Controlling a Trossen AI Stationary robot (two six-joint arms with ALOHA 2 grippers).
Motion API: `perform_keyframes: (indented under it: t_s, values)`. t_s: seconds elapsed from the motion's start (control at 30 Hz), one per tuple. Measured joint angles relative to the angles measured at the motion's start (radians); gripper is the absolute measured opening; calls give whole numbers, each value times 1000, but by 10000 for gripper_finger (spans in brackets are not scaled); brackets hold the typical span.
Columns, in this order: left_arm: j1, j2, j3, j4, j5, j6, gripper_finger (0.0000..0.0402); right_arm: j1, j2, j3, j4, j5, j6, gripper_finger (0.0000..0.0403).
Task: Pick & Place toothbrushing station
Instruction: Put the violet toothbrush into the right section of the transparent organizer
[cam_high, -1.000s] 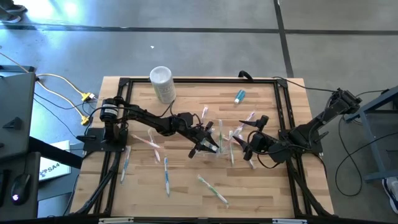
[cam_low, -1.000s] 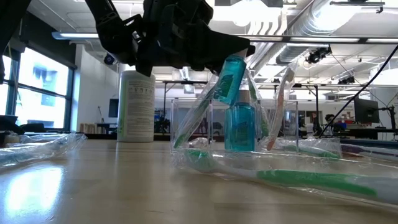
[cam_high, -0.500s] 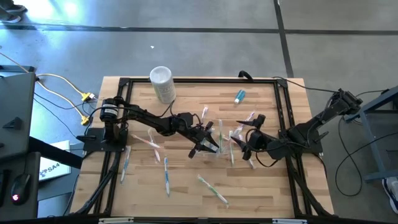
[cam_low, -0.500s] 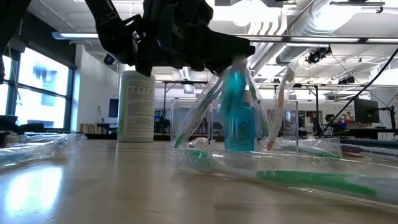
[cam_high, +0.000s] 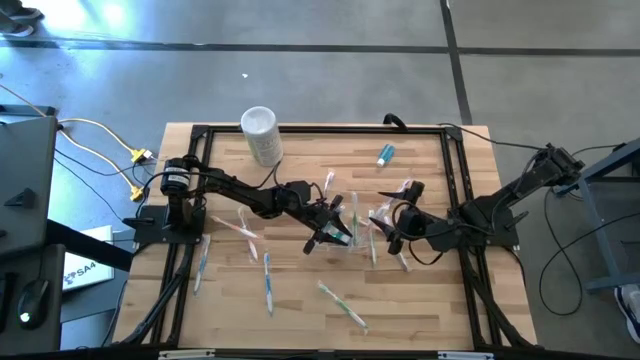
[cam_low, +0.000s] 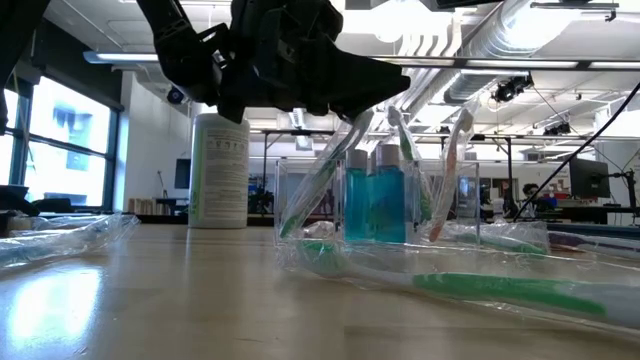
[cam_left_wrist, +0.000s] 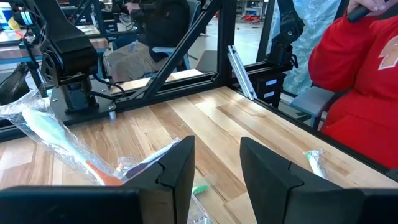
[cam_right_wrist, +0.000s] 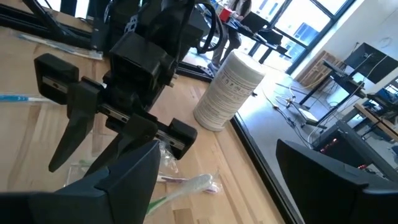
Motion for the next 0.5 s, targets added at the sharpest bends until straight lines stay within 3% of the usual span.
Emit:
perform_keyframes:
  t_s: [0.5]
  values:
    - [0,-76,11,-18,-11,54,126,16,0,0,-1,1,-3,313]
